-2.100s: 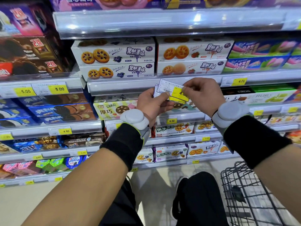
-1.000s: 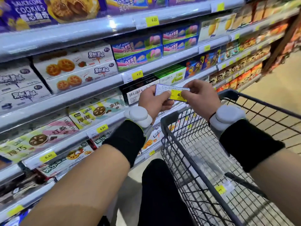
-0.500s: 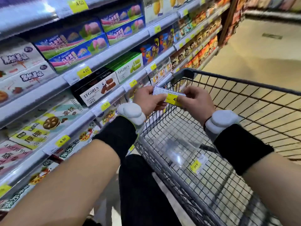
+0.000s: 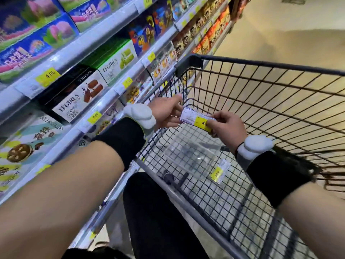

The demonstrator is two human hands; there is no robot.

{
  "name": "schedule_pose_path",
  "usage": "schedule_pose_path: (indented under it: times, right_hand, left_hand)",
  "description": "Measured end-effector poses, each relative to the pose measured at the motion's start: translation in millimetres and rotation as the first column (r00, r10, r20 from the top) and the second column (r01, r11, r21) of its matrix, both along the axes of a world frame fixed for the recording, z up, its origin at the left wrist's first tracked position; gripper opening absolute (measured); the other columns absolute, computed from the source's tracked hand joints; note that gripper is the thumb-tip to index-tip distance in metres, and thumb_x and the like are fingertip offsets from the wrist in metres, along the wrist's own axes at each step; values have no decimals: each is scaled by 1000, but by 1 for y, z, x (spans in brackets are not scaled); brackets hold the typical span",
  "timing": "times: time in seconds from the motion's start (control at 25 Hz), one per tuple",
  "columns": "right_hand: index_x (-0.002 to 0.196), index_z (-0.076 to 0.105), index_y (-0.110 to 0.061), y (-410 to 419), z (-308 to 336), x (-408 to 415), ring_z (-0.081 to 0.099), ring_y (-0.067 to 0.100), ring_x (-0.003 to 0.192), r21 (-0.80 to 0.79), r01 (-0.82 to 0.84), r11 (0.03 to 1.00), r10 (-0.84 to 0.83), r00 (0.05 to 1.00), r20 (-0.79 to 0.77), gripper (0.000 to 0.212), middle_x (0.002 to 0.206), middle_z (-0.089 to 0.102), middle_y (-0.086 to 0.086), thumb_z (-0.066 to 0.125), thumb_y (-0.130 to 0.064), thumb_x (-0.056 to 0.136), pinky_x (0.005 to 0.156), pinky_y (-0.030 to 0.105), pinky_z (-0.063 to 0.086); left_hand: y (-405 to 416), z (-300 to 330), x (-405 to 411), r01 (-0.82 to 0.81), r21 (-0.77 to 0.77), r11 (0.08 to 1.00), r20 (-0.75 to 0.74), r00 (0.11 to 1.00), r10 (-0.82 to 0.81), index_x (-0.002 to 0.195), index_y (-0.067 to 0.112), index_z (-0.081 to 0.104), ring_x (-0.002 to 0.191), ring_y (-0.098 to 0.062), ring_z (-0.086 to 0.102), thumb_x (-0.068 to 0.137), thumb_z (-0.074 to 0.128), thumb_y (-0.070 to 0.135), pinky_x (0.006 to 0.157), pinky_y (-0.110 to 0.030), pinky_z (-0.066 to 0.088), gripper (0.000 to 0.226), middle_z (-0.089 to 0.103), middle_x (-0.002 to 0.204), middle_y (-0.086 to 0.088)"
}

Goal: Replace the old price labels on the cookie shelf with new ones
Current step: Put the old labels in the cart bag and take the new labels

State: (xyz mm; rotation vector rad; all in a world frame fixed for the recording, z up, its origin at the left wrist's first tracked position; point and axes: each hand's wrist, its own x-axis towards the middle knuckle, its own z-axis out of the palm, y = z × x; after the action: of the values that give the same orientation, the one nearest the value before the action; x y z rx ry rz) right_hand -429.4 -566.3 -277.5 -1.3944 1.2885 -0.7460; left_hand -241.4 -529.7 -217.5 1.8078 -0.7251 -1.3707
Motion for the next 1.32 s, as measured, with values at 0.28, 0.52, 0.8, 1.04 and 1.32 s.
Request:
schedule_pose_path:
  times: [0.28,0.52,0.8,1.04,1.32]
  right_hand:
    - [74,67,-15,18,-64,-1,57,21,50,203,21,979,-4,996,-84,4,60,63,7,66,-11,74,61,38,52]
    - [76,67,-14,27,-92,4,62,23,54,282,-11,959,70,977,-203,2,64,67,11,68,-15,75,67,44,58]
    - [70,68,-14,27,-108,14,67,28,60,328,-89,940,193,934,-300,11,70,72,15,71,-24,74,70,50,59]
    - [72,68,-13,26,-105,9,73,30,76,393,-145,908,297,885,-359,20,74,75,11,69,-32,78,76,47,60]
    - [81,73,-11,22,-90,-7,73,27,76,403,-191,895,364,835,-413,23,75,76,10,57,-28,80,79,46,59]
  left_hand:
    - [-16,-27,8,74,129,989,18,997,-77,103,4,63,82,-24,65,91,38,62,82,-36,55,64,69,99,-13]
    - [-23,-35,23,92,195,977,14,995,-96,105,4,63,91,-27,68,91,32,66,87,-39,55,71,71,102,-13]
    - [-28,-40,26,177,206,962,-30,984,-175,111,4,62,97,-26,69,90,29,68,83,-36,56,75,70,108,-13]
    - [-26,-39,23,178,198,964,-20,984,-178,110,2,62,98,-28,67,91,30,66,79,-35,54,74,68,111,-16]
    - [-25,-29,-1,175,165,971,4,984,-178,108,1,64,89,-27,68,91,33,64,68,-30,53,73,70,106,-15]
